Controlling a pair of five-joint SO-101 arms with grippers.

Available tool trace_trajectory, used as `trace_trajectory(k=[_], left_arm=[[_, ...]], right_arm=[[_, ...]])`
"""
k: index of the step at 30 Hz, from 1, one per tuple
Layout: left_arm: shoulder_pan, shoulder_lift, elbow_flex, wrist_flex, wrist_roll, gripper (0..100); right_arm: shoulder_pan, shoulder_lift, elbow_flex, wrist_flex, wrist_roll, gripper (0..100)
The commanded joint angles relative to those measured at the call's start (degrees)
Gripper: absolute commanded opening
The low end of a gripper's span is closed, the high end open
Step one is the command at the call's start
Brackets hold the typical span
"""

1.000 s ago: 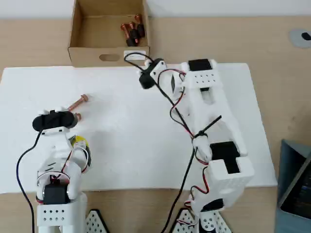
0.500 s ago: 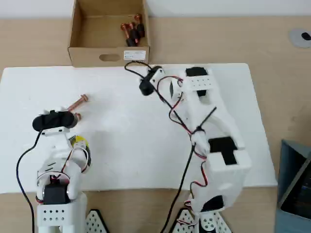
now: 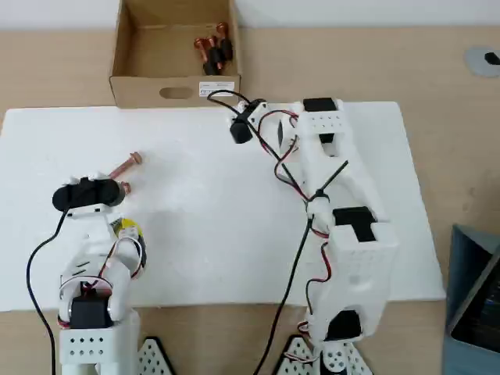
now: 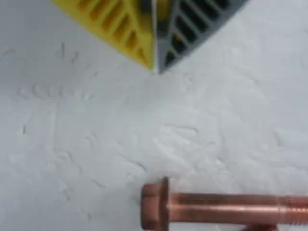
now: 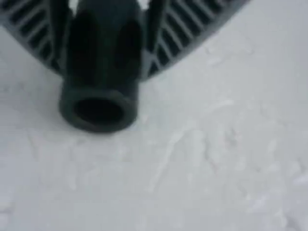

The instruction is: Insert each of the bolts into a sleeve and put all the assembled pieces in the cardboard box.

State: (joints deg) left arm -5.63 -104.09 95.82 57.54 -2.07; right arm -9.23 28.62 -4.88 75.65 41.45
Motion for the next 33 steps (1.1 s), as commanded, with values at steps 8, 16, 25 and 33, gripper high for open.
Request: trace_trajectory(k=[8,16,25,33], left_arm=[[-0.4,-0.3,-0.5,-0.7,-0.1,0],[-0.4,-0.3,-0.5,-0.7,-0.1,0],[-0.8,-0.3,-0.5,-1.0,-0.8,0],[-0.9,0.1,-6.9,-0.7,-4.0,0]], right_arm=[[1.3,-10.7,-2.7,6.6,-4.2,1.1],[1.3,-29.2,-2.4,15.7,-11.6,1.0],[1.7,-43.7,-1.7,26.4,-20.4,1.0],[1.7,-62.0,10.6,26.5,-29.3,1.0]])
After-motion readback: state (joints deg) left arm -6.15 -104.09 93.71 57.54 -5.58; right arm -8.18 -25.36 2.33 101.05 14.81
